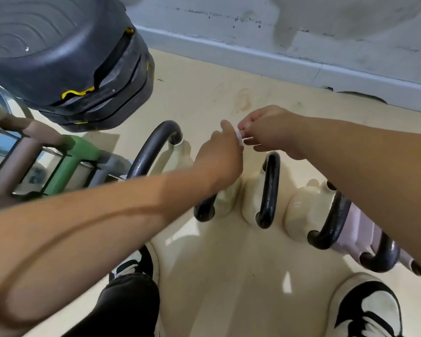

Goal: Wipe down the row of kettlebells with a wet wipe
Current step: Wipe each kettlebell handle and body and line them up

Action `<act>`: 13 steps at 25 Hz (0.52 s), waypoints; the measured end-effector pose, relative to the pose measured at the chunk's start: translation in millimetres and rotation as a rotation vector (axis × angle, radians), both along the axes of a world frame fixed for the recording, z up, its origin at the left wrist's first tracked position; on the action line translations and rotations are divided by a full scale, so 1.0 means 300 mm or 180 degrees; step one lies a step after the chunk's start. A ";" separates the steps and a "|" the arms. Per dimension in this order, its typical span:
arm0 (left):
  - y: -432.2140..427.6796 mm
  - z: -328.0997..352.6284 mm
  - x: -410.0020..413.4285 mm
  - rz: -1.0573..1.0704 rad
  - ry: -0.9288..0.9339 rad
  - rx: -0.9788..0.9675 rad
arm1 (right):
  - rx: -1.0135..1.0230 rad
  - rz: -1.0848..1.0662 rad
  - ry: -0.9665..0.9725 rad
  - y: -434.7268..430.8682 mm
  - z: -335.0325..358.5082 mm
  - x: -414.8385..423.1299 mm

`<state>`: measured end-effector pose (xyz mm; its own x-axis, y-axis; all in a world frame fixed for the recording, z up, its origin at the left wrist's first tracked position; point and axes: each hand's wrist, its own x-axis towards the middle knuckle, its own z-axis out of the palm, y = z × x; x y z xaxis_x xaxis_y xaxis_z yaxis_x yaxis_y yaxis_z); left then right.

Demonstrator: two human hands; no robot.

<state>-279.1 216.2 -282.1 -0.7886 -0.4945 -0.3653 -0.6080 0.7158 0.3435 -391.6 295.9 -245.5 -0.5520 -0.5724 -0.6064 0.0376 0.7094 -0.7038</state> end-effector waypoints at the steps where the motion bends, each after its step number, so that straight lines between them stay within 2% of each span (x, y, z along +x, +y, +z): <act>1: 0.040 -0.003 0.079 0.0092 0.0248 0.0005 | 0.0027 0.0084 0.0114 0.003 -0.001 -0.007; 3: 0.120 0.008 0.268 0.0106 0.0702 0.0240 | 0.0143 0.0324 0.0403 0.001 0.006 -0.013; 6: 0.141 -0.025 0.403 -0.0127 0.0874 0.0091 | 0.0191 0.0636 0.0563 -0.009 0.025 0.000; 8: 0.080 -0.008 0.294 0.0355 0.0834 0.0426 | 0.0188 0.0890 0.0732 -0.017 0.041 0.029; 10: 0.004 0.009 0.132 0.0594 0.0430 0.0807 | 0.0192 0.1017 0.0939 -0.028 0.041 0.047; 13: -0.026 -0.005 0.036 0.0894 0.0703 0.1096 | 0.0237 0.1168 0.1005 -0.039 0.043 0.060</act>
<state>-268.1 208.6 -283.4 -0.7193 -0.5790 -0.3839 -0.6471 0.3572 0.6736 -373.6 284.1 -232.7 -0.4855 -0.7249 -0.4886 -0.4314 0.6848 -0.5873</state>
